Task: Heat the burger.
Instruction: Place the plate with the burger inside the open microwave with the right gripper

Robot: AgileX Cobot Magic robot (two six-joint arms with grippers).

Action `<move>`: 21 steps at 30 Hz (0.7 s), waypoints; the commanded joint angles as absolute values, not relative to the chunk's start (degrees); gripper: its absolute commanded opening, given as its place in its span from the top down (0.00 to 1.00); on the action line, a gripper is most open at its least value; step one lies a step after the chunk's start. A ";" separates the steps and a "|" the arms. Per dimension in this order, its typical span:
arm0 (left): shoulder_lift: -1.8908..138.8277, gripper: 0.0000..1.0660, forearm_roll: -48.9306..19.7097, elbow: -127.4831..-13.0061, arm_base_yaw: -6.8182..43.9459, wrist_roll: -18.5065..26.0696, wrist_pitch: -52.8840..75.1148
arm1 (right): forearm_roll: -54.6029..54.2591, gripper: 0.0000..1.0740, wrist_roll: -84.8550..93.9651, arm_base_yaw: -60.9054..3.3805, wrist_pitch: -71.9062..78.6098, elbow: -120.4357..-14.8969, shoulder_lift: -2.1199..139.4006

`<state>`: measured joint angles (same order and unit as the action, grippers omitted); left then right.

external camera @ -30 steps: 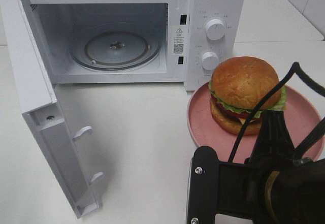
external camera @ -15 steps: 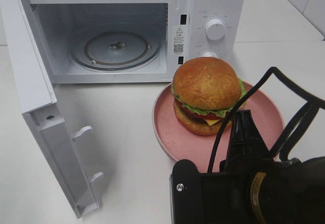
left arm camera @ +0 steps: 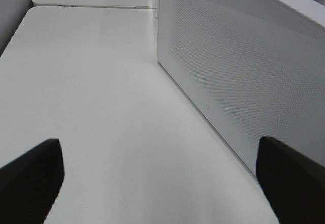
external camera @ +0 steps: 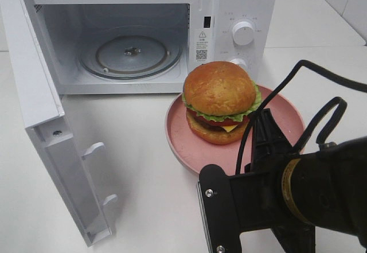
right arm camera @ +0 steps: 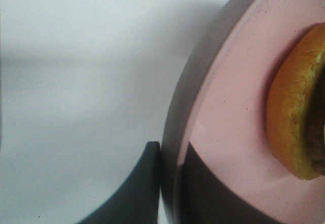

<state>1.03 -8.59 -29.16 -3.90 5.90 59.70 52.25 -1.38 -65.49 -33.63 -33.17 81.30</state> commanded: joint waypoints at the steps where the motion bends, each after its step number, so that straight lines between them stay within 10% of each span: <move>1: 1.09 0.08 -8.65 -28.88 -3.95 5.90 59.53 | 54.95 1.00 2.64 -63.94 -31.00 -33.52 80.73; 21: 1.09 0.08 -8.65 -28.88 -3.95 5.90 59.53 | 41.20 1.00 33.80 -52.14 -17.25 -33.52 80.73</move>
